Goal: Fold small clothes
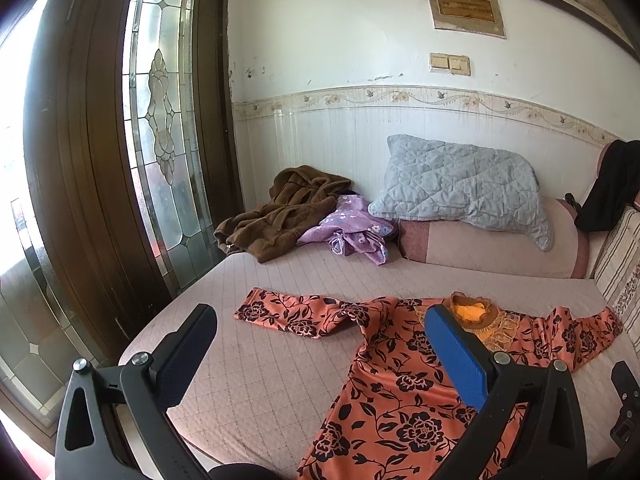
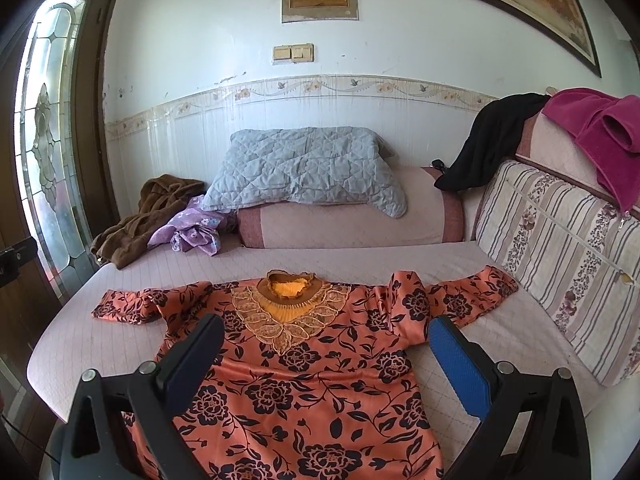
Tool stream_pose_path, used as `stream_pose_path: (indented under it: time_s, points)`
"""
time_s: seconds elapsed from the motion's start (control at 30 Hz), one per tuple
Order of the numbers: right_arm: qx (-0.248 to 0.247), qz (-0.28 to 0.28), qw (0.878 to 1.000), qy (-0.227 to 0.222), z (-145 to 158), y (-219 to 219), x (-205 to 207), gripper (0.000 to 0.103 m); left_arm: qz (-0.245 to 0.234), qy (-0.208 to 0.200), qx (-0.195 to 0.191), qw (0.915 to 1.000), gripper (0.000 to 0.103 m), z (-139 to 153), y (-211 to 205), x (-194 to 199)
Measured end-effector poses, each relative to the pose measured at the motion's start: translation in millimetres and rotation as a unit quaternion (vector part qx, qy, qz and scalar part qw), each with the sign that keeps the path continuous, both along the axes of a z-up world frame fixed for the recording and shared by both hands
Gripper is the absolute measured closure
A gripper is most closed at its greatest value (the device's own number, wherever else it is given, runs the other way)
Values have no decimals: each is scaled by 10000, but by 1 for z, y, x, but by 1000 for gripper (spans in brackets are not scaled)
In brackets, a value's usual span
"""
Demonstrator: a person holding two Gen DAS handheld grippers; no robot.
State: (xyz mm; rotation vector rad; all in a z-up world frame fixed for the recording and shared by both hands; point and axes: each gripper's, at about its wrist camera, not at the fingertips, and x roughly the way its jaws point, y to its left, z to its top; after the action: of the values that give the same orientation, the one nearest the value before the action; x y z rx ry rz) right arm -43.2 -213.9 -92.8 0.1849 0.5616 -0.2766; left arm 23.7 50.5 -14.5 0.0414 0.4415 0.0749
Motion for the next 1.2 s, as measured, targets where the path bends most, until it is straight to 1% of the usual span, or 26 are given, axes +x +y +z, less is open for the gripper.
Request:
stream_pose_path:
  time_s: [0.67,0.93,1.2]
  points:
    - [155,-11,9998,132,-14,-6,18,0,15,154,149,9998,0,-13,-16,15]
    - [228,-57,9995,203,-21,-16,26,0,-1,215,198,9996,0,-17,-21,21]
    - [252,-144,9993,244,-27,-27,33,0,-34,246,320,9992,0,-22,-36,28]
